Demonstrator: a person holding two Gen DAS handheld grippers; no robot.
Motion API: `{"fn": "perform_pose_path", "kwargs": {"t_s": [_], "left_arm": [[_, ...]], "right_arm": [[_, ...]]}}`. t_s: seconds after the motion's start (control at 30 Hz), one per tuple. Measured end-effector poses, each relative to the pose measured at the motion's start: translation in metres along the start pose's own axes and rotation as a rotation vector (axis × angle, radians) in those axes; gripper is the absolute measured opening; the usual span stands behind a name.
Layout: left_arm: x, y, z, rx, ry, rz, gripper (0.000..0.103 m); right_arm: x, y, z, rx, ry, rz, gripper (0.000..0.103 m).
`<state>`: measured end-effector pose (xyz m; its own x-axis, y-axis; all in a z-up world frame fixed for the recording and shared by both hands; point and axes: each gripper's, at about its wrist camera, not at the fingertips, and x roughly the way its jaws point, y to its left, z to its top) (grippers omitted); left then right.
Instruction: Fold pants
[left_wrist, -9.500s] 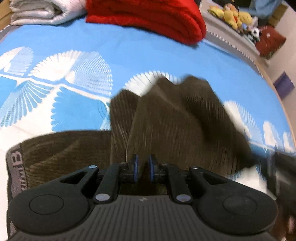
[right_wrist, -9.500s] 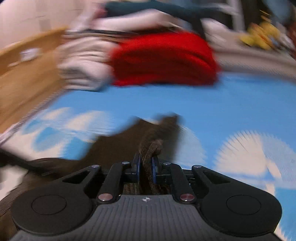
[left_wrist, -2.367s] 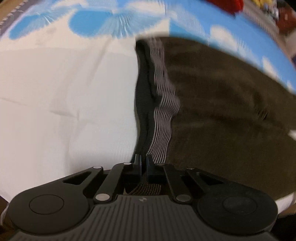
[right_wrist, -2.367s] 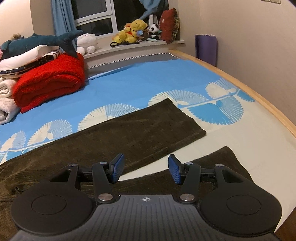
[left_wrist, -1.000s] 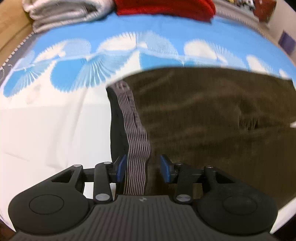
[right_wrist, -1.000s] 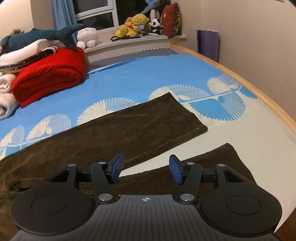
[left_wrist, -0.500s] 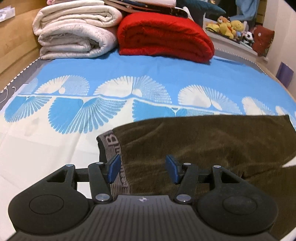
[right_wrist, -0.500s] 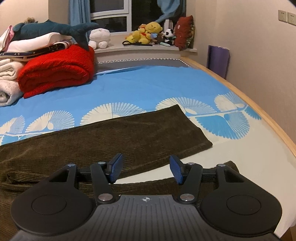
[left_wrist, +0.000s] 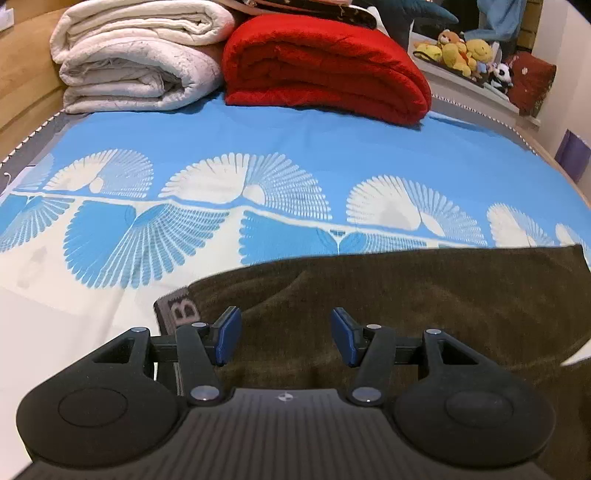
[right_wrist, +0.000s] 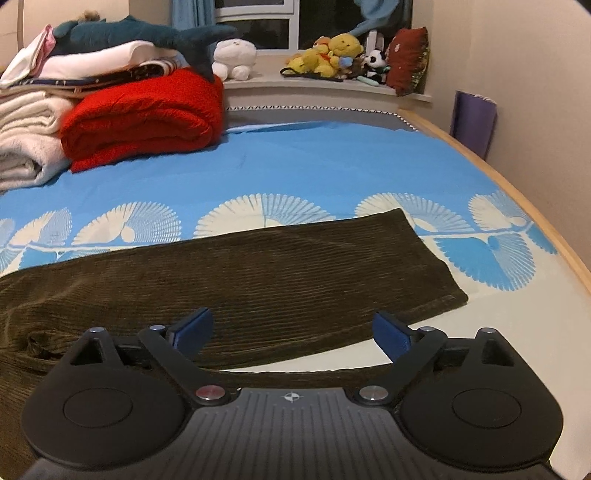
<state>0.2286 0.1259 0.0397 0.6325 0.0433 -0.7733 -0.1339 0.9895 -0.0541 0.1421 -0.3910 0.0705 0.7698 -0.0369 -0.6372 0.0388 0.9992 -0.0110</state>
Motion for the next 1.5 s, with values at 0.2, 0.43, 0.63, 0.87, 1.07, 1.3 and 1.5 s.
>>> {"fn": "perform_pose_path", "kwargs": {"t_s": [0.2,0.43,0.63,0.87,1.07,1.3,1.5], "left_arm": [[0.027,0.013,0.018,-0.024,-0.010,-0.031,0.000],[0.074,0.028,0.034,-0.090,0.028,-0.028,0.007],[0.126,0.028,0.038,-0.040,0.069,0.008,0.058],[0.161,0.024,0.033,0.078,0.138,-0.028,0.062],[0.145,0.010,0.034,0.206,0.127,-0.079,0.003],[0.063,-0.021,0.027,0.346,0.040,-0.088,0.002],[-0.046,-0.053,-0.032,0.539,0.004,-0.162,0.002]], "right_arm": [[0.009,0.011,0.008,0.009,-0.016,-0.006,0.073],[0.018,0.013,0.014,0.035,-0.015,0.030,0.021],[0.024,0.011,0.010,0.011,0.022,0.021,0.022],[0.023,-0.010,0.005,0.025,0.048,-0.010,0.023],[0.021,-0.024,0.001,0.058,0.058,-0.019,0.023],[0.014,-0.019,0.005,0.076,0.038,-0.004,0.023],[0.005,-0.012,0.000,0.108,0.043,0.017,0.023]]}}
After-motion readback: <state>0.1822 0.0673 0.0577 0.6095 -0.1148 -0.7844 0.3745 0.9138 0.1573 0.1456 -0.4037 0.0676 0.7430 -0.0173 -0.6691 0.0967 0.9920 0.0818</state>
